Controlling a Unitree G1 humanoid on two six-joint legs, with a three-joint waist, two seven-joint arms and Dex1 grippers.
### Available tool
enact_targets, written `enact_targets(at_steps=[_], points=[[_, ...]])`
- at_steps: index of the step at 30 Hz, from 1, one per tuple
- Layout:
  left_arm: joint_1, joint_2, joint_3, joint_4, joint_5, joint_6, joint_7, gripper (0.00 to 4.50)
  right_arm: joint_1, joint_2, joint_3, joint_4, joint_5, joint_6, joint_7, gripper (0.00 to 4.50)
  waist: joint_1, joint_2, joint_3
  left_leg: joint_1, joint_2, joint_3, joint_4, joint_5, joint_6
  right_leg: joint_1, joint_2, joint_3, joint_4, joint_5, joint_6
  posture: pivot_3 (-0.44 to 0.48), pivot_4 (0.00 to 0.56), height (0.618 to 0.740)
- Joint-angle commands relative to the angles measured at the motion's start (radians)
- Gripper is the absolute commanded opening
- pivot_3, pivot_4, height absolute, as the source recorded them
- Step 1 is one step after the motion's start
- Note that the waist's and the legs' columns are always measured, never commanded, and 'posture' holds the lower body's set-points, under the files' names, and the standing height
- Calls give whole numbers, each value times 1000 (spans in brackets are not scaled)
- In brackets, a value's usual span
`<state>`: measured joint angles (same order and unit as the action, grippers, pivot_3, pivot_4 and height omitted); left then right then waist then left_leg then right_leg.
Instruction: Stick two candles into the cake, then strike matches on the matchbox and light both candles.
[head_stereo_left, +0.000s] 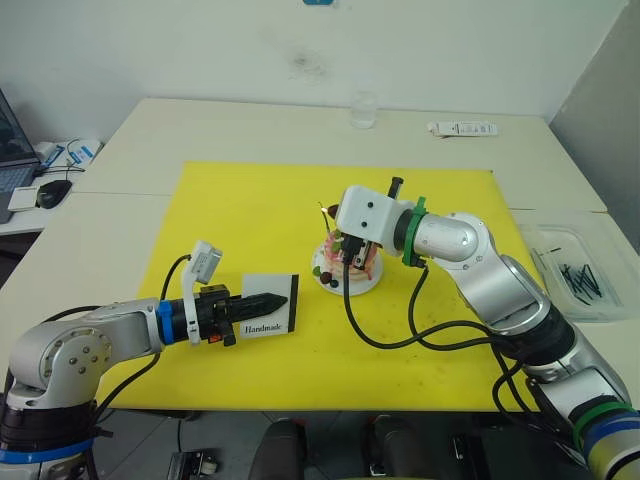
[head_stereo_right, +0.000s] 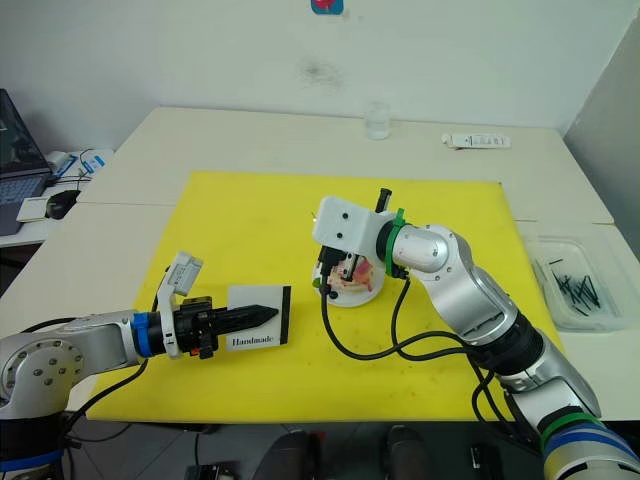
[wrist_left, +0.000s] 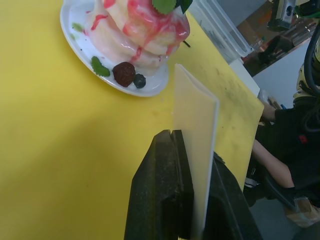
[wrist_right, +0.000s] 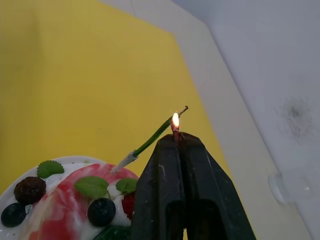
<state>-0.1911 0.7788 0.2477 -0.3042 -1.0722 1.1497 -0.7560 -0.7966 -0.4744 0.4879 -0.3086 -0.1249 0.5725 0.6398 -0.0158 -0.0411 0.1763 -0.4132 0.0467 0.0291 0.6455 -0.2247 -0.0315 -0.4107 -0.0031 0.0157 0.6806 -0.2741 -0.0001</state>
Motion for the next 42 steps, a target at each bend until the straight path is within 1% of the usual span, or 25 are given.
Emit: enact_targets(at_steps=[1,21,42], points=[[-17,13,2,-9,-7,-2,-16,0,-19,6,-33,-10,-21,-26,5,16,-1,0,0,0,0,0,0,0,0,0,0,0,0,0,0,0,150,740],[8,10,4,-36,-16,-3,-11,0,2,20,-44,-22,-40,-38,18,16,-2,0,0,0,0,0,0,0,0,0,0,0,0,0,0,0,150,740],[-8,5,-12,-20,-8,-6,-13,0,20,32,-34,1,-73,-74,32,16,-3,0,0,0,0,0,0,0,0,0,0,0,0,0,0,0,150,740]])
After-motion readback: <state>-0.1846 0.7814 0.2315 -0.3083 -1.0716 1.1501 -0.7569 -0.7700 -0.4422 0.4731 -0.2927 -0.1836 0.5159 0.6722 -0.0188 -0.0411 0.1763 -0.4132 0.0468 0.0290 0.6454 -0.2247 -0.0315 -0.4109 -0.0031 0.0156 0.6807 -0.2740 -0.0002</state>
